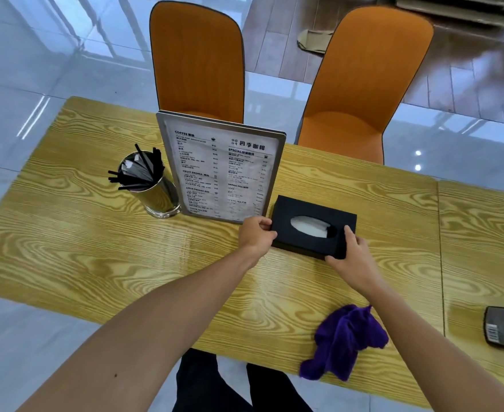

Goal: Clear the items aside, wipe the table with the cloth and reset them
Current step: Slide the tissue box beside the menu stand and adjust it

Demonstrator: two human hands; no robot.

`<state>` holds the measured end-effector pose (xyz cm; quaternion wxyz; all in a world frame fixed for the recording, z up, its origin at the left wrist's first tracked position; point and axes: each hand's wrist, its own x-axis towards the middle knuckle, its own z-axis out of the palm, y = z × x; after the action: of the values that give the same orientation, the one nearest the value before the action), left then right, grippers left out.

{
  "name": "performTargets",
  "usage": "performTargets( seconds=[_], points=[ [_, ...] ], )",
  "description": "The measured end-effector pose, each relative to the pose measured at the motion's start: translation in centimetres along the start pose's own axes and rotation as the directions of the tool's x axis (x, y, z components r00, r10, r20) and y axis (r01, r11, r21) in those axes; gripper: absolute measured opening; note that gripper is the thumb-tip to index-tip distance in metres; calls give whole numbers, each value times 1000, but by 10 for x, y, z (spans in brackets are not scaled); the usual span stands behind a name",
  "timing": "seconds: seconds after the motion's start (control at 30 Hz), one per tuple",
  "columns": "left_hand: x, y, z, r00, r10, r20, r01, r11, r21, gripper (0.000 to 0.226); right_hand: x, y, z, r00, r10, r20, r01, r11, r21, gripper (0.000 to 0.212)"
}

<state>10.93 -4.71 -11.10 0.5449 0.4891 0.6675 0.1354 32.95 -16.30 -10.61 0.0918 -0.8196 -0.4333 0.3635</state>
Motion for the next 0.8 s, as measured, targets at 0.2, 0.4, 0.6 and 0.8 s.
performTargets(
  seconds=[0.2, 0.4, 0.6, 0.8],
  points=[
    [0, -12, -11, 997, -15, -78, 12, 999, -37, 16, 1, -12, 13, 999, -31, -34, 31, 999, -12, 98],
    [-12, -8, -34, 975, 50, -215, -71, 993, -92, 15, -6, -30, -1, 992, -25, -125, 22, 999, -29, 93],
    [-16, 31, -105, 705, 309, -638, -458, 885, -77, 35, 9, -142, -13, 930, -254, -267, 337, 878, 338, 67],
    [-8, 60, -159, 717, 365, -593, -458, 889, -7, 79, 20, -221, -11, 943, -272, -192, 333, 749, 574, 27]
  ],
)
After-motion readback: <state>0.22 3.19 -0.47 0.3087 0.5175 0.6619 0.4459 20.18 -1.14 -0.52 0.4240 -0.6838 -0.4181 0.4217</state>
